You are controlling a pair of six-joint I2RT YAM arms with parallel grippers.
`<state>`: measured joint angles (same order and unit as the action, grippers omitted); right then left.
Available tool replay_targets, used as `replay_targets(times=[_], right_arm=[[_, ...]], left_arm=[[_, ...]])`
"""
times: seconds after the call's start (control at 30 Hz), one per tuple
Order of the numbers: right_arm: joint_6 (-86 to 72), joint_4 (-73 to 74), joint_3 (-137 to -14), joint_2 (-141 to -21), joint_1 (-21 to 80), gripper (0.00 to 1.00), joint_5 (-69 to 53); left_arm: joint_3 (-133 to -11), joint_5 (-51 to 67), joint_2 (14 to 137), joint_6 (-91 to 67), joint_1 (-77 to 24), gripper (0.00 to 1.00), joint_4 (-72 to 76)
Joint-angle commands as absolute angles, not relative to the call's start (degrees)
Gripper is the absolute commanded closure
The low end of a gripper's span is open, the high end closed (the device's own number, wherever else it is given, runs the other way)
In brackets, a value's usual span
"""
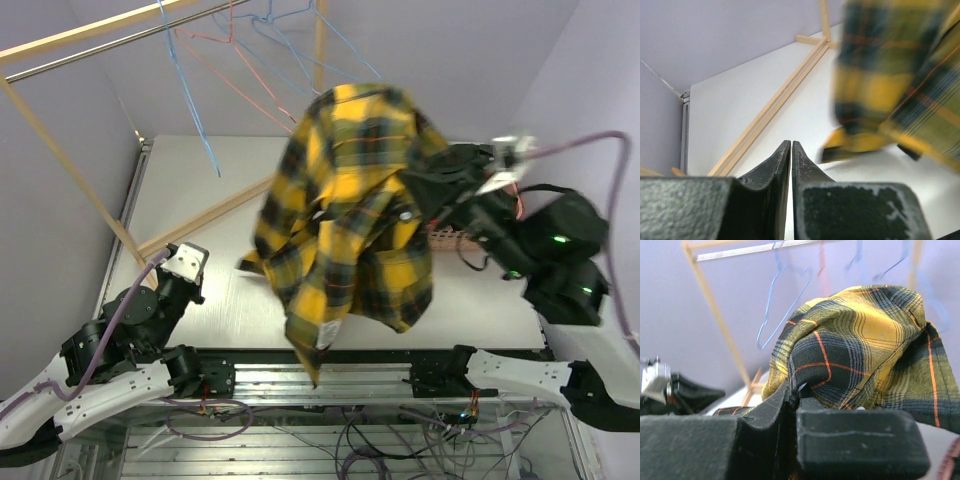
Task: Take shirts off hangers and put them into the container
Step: Pick up the shirt from the center of the board, then pick up the shirt from the bin.
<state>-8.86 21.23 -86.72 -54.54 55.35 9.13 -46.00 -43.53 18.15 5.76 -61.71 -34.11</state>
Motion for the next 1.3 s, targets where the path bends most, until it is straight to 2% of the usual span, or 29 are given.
replay_targets(times=[0.0,0.17,0.37,0.43,0.57,0.77,0.87,0.93,1.03,1.13,1.27], right_arm=[[-4.71,25.62,-93.44,-50.27,55.48,1.00,25.27],[-0.53,26.71,-103.45,-51.40,55.52,1.00,39.30],[15.60,25.99,-119.78,-65.30,56.86,1.00,49.76],[23.96,20.59,-122.62,-69.58,57.27,1.00,54.26],[44.12,-2.10,-123.24,-75.43,57.44,1.00,59.51],[61.03,-13.80,-136.31,-85.62,57.39,1.00,58.42],[65.53,-17.27,-138.08,-87.52,57.19,1.00,58.18],[66.63,-17.39,-139.30,-87.97,57.14,1.00,58.18],[60.14,-10.17,-139.64,-86.67,57.13,1.00,58.73],[56.59,-7.03,-133.83,-84.15,57.13,1.00,62.05],[39.93,13.47,-130.00,-82.99,57.13,1.00,63.87]], left_arm=[[-45.76,-43.82,18.31,6.11,-61.96,0.84,-32.26],[-45.83,-43.57,18.85,6.06,-61.96,0.85,-32.34],[-46.07,-42.67,20.52,6.10,-61.97,0.85,-32.39],[-46.13,-42.30,21.10,6.23,-61.96,0.85,-32.36],[-46.38,-42.06,21.37,6.37,-61.96,0.87,-32.43],[-46.40,-42.06,19.48,6.11,-61.97,0.87,-32.62],[-46.33,-42.01,18.60,6.13,-61.96,0.87,-32.61],[-46.39,-41.89,18.40,6.15,-61.97,0.87,-32.65],[-46.37,-41.35,18.25,6.36,-61.96,0.88,-32.61],[-46.40,-41.08,18.41,6.49,-61.97,0.88,-32.62],[-46.40,-40.98,18.26,6.50,-61.96,0.88,-32.66]])
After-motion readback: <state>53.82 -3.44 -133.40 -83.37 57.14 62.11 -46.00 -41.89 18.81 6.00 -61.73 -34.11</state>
